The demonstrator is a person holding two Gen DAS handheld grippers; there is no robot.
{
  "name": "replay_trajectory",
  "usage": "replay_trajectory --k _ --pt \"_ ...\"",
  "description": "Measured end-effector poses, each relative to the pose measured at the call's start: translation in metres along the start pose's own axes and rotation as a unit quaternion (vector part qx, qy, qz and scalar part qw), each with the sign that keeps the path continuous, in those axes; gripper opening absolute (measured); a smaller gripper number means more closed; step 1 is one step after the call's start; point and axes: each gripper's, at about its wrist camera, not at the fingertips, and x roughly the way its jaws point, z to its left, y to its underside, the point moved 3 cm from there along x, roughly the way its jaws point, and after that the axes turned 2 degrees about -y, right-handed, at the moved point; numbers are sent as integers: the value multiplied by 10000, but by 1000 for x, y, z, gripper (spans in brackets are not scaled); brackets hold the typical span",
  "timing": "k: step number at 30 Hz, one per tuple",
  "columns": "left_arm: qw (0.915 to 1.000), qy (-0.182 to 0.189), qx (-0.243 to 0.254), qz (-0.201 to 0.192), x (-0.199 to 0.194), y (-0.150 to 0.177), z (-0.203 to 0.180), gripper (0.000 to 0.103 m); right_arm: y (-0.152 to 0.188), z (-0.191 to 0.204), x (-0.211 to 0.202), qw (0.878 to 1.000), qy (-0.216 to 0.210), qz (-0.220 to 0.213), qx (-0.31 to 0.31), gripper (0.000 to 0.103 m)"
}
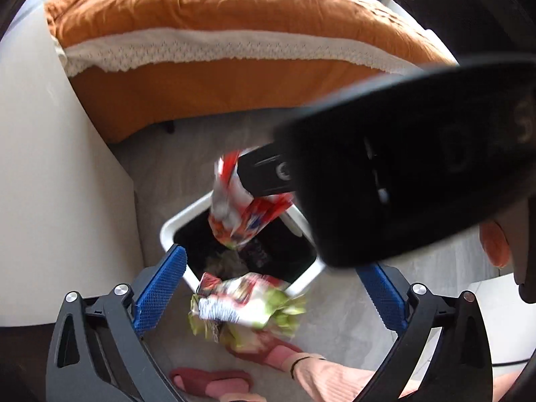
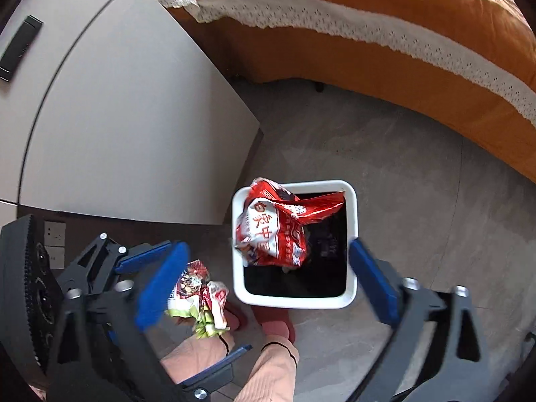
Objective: Collect trash
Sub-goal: 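Carry both wrappers over the white bin and open both tools to drop them, then move both open tools back to the desk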
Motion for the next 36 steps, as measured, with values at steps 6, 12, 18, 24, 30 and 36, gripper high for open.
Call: replay_trajectory --k 6,12,18,24,30,36 --pt "9999 -66 -143 -16 8 4 5 98 7 -8 4 9997 213 124 -63 99" --pt "9990 -183 -345 -193 -32 -3 -4 98 -6 6 -28 9998 159 -9 -129 99" --pt "9957 -385 -557 -625 -107 -32 -8 98 -21 37 -91 9988 52 -351 -326 99" --pt "9866 -670 -847 -1225 -198 -61 -8 98 -39 85 -176 9917 -92 -1026 -772 99" --pt "9711 -1060 -1078 -1848 -285 -76 -5 98 -56 138 -253 9738 -184 -1731 -1465 99" --pt "9465 -1691 -1455 -2332 -357 -71 7 98 -71 195 -294 9520 -658 -2114 -2114 99"
